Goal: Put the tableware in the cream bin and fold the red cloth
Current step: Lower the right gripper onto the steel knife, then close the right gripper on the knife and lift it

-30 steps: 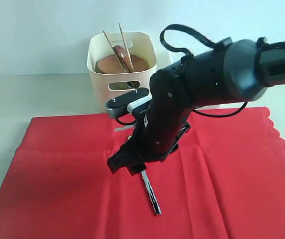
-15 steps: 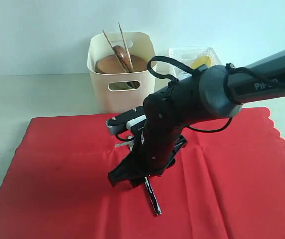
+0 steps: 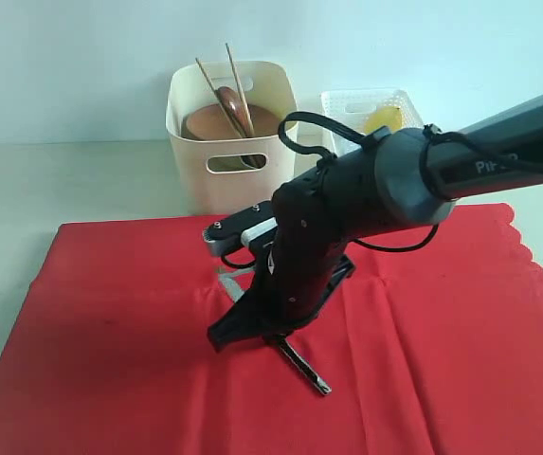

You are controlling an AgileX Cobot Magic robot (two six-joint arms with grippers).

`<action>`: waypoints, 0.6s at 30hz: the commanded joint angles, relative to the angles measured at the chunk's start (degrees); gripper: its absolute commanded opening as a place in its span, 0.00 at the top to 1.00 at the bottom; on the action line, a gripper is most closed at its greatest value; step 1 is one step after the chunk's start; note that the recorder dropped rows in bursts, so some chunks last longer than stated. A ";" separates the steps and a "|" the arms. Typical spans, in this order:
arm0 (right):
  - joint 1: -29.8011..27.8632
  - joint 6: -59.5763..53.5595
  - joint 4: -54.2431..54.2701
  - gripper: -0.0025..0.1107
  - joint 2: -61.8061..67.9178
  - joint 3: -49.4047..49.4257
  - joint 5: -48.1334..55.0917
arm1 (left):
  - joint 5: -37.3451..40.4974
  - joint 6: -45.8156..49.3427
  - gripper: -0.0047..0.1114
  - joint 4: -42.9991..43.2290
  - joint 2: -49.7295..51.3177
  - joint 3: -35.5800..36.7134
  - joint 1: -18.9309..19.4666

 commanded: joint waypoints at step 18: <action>0.08 1.52 1.70 0.98 -11.22 0.31 0.53 | -0.74 0.21 0.96 0.00 -0.38 0.17 -0.03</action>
